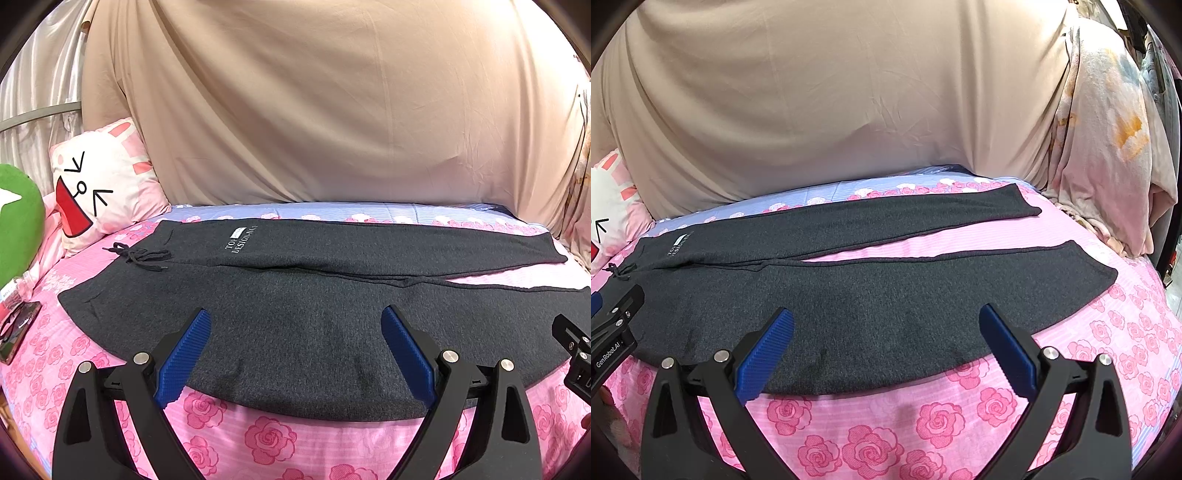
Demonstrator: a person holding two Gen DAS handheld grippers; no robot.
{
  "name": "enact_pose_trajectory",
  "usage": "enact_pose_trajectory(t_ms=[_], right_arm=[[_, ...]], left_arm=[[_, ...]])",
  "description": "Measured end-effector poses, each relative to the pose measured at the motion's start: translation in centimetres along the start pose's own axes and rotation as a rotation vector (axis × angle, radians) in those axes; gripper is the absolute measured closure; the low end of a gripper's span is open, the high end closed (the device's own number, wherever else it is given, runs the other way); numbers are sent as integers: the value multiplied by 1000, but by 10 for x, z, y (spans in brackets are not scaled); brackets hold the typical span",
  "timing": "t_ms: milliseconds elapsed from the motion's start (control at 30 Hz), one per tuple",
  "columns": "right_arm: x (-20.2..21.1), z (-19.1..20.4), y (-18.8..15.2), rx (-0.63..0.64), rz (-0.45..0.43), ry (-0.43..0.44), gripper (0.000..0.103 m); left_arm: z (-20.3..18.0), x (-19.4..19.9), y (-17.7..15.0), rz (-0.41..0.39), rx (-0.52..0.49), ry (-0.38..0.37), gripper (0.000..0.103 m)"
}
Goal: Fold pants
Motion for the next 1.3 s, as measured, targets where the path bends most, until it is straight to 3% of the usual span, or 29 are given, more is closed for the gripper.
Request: enact_pose_trajectory(t_ms=[1300], right_arm=[[0, -2, 0, -5, 2, 0, 5]], left_arm=[[-3, -1, -1, -1, -3, -2, 12]])
Point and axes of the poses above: each gripper's, at about its wrist camera, not at the fingertips, and x roughly against the way its jaws point, z to its left, y to its top, the point moved 8 cm from there along -x, roughly the way its jaws point, and after that the axes turned 6 degrees about y, right-handed, at the moved point
